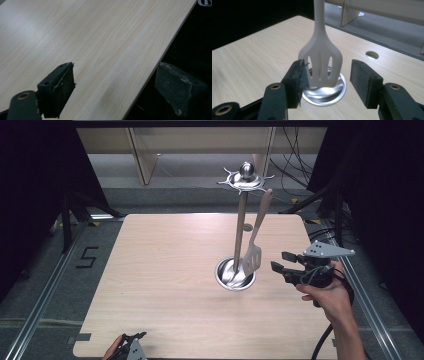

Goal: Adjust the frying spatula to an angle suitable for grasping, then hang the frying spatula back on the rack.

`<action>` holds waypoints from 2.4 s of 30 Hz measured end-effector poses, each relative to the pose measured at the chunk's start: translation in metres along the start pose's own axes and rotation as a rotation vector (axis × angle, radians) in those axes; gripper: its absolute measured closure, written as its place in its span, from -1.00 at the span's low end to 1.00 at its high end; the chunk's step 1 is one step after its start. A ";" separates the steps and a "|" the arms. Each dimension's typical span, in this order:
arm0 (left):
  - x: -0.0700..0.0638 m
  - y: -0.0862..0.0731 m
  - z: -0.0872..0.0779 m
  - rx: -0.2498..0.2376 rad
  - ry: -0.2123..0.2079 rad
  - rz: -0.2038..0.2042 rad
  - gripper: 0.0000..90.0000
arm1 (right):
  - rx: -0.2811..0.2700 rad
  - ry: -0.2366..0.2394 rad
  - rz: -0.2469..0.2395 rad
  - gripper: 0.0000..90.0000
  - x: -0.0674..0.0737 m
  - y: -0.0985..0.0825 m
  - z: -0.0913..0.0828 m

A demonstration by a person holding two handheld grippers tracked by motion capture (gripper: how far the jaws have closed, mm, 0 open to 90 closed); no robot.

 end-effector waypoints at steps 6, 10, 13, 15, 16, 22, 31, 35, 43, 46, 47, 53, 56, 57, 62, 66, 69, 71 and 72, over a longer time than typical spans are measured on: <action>0.000 0.000 0.001 -0.010 0.004 -0.011 -0.67 | 0.018 0.000 0.004 -0.02 -0.001 -0.013 0.000; 0.001 0.001 -0.001 0.009 0.006 0.006 -0.67 | 0.012 -0.014 0.006 -0.05 -0.002 -0.018 0.000; 0.001 0.002 -0.001 0.010 0.004 0.008 -0.67 | 0.016 -0.004 0.027 -0.06 -0.001 -0.021 0.000; 0.000 0.002 0.000 -0.012 0.002 -0.005 -0.67 | 0.016 -0.010 0.017 -0.07 -0.001 -0.023 0.001; 0.000 0.001 0.001 -0.021 0.005 -0.016 -0.67 | 0.022 -0.007 0.037 -0.07 0.001 -0.024 0.002; 0.001 0.001 0.001 -0.021 0.006 -0.022 -0.67 | 0.041 0.007 0.009 -0.08 0.003 -0.030 0.008; 0.000 0.002 0.002 -0.027 0.005 -0.035 -0.67 | 0.075 0.026 0.015 -0.14 0.009 -0.038 0.012; 0.000 0.002 0.003 -0.023 -0.001 -0.034 -0.67 | 0.085 0.026 0.007 -0.15 0.008 -0.043 0.012; 0.000 0.002 0.000 -0.007 -0.010 -0.005 -0.67 | 0.124 0.032 0.033 -0.17 0.015 -0.052 0.016; 0.000 0.002 0.001 -0.021 -0.007 -0.024 -0.67 | 0.130 0.041 0.025 -0.17 0.018 -0.055 0.017; 0.000 0.002 0.002 -0.025 0.001 -0.030 -0.67 | 0.129 0.038 0.004 -0.17 0.016 -0.056 0.017; 0.000 0.002 0.001 -0.013 -0.004 0.003 -0.67 | 0.144 0.044 0.032 -0.17 0.018 -0.062 0.017; -0.002 0.001 0.003 -0.025 -0.004 -0.017 -0.67 | 0.145 0.038 0.032 -0.17 0.017 -0.067 0.013; -0.001 0.002 0.002 -0.023 -0.003 -0.009 -0.66 | 0.141 0.037 0.038 -0.17 0.017 -0.068 0.013; -0.001 0.002 0.001 -0.009 -0.007 0.013 -0.67 | 0.151 0.041 0.043 -0.18 0.018 -0.074 0.011; -0.001 0.002 0.002 -0.004 -0.008 0.017 -0.66 | 0.153 0.047 0.063 -0.18 0.020 -0.079 0.010; -0.002 0.001 0.001 -0.008 -0.009 0.011 -0.67 | 0.153 0.057 0.074 -0.19 0.020 -0.082 0.011; -0.002 0.001 0.002 -0.017 0.002 0.001 -0.66 | 0.154 0.051 0.072 -0.19 0.021 -0.084 0.011; -0.002 0.001 0.002 -0.025 -0.001 -0.008 -0.66 | 0.165 0.056 0.081 -0.20 0.023 -0.084 0.010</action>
Point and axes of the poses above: each handheld gripper's, and its own axes: z roughly forward along the jaws, y roughly out of its top, x roughly to its left, the point moved 1 cm from there along z, roughly forward along the jaws, and after that the axes turned 12 degrees about -z, right-handed, at the moved point
